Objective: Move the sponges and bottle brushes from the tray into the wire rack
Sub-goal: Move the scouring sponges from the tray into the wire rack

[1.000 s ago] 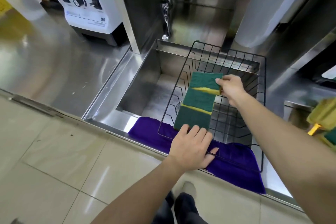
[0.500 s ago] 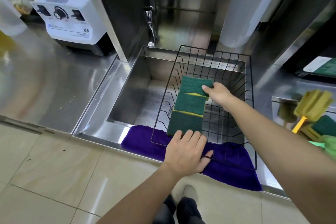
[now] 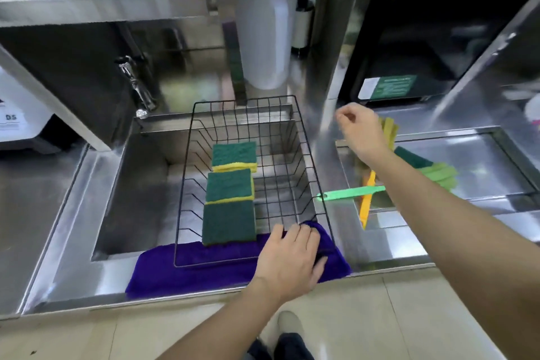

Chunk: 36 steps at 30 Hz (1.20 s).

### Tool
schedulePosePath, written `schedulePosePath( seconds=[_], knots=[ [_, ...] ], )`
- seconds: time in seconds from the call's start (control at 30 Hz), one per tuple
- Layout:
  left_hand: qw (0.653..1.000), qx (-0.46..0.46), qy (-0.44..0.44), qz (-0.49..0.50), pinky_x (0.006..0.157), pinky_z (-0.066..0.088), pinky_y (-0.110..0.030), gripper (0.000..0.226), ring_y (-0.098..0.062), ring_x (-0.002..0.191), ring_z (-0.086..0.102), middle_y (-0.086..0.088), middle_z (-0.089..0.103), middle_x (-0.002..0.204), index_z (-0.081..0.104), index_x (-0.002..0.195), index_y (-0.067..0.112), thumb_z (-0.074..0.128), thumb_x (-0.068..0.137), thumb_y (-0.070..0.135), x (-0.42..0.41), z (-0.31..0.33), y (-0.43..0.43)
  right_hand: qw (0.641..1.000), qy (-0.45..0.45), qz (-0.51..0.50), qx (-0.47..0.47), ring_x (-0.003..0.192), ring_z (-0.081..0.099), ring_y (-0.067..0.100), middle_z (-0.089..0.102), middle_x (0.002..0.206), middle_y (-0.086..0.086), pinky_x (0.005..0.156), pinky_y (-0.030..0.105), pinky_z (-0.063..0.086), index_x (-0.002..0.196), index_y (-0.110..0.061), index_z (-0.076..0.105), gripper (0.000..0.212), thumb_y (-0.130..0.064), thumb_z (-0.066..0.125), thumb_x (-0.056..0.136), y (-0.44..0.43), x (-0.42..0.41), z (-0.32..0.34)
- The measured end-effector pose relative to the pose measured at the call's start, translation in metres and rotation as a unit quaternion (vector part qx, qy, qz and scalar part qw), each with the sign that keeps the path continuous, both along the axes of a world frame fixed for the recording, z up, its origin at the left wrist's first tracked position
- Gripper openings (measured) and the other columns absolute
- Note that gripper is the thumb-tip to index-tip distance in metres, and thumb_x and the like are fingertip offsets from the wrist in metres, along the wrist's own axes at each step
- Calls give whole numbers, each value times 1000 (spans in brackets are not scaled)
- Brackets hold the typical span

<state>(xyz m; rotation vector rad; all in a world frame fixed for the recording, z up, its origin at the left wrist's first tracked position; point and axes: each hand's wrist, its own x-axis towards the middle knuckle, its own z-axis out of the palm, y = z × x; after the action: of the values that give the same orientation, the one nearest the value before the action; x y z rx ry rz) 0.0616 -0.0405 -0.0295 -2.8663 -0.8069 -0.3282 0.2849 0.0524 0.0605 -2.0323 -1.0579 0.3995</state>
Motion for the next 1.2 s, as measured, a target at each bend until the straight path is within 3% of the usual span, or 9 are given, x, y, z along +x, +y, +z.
schedulePosePath(
  seconds=[0.2,0.37,0.47,0.57,0.67,0.77,0.87,1.03,1.2],
  knots=[
    [1000,-7,4,-15,67,43,-36,43,-22,72,55,-2,62,81,62,94,14,37,85,48,16,3,-4,982,-65,-136,-112,111,57,37,64,117,18,93,42,47,110,-7,62,29,-8,55,82,-41,76,-25],
    [1000,-19,7,-6,62,44,-34,41,-21,70,56,-2,62,82,62,94,15,39,85,47,16,3,-4,896,-57,23,-439,130,38,41,40,140,24,106,52,35,142,-24,21,102,-23,78,57,-66,104,-42],
    [1000,-24,1,-5,61,44,-34,40,-21,69,56,-2,62,83,61,93,15,40,85,47,16,3,-3,868,-112,19,-483,133,33,39,37,142,22,108,51,27,143,-23,13,100,-17,75,65,-75,103,-48],
    [1000,-26,-6,-6,60,44,-34,38,-21,69,55,-2,62,82,61,93,14,42,85,46,16,2,-4,877,-132,-58,-459,130,34,37,41,135,18,106,53,26,130,-12,29,75,-17,71,68,-76,101,-53],
    [1000,-21,-10,-6,59,42,-34,36,-22,68,54,-2,61,80,61,91,14,44,85,46,16,2,-3,904,-72,-136,-399,129,34,39,40,134,18,106,55,31,129,-10,28,75,-22,72,69,-79,108,-49],
    [1000,-20,-16,-6,59,42,-34,37,-22,68,54,-2,61,79,61,90,14,44,85,46,17,2,-3,946,12,-190,-264,126,39,43,39,134,22,103,50,40,130,-8,29,77,-26,75,70,-81,116,-35],
    [1000,-18,-13,-1,60,43,-34,41,-21,69,55,-1,61,80,62,91,14,42,84,49,16,4,-3,969,-29,-210,-129,126,37,43,39,133,25,104,49,36,129,-3,32,76,-33,74,73,-75,111,-17],
    [1000,-21,-8,20,62,43,-34,45,-21,67,54,-1,60,75,61,84,16,36,82,53,9,11,1,986,-57,-158,7,122,42,35,43,129,20,103,43,40,126,-1,38,79,-35,79,67,-45,85,12],
    [998,-7,-7,66,66,44,-36,43,-23,69,52,-2,58,75,59,81,15,36,80,51,-19,14,22,996,-67,-56,34,119,45,32,41,129,20,103,39,40,128,-3,40,76,-36,78,70,-5,36,17]
  ],
)
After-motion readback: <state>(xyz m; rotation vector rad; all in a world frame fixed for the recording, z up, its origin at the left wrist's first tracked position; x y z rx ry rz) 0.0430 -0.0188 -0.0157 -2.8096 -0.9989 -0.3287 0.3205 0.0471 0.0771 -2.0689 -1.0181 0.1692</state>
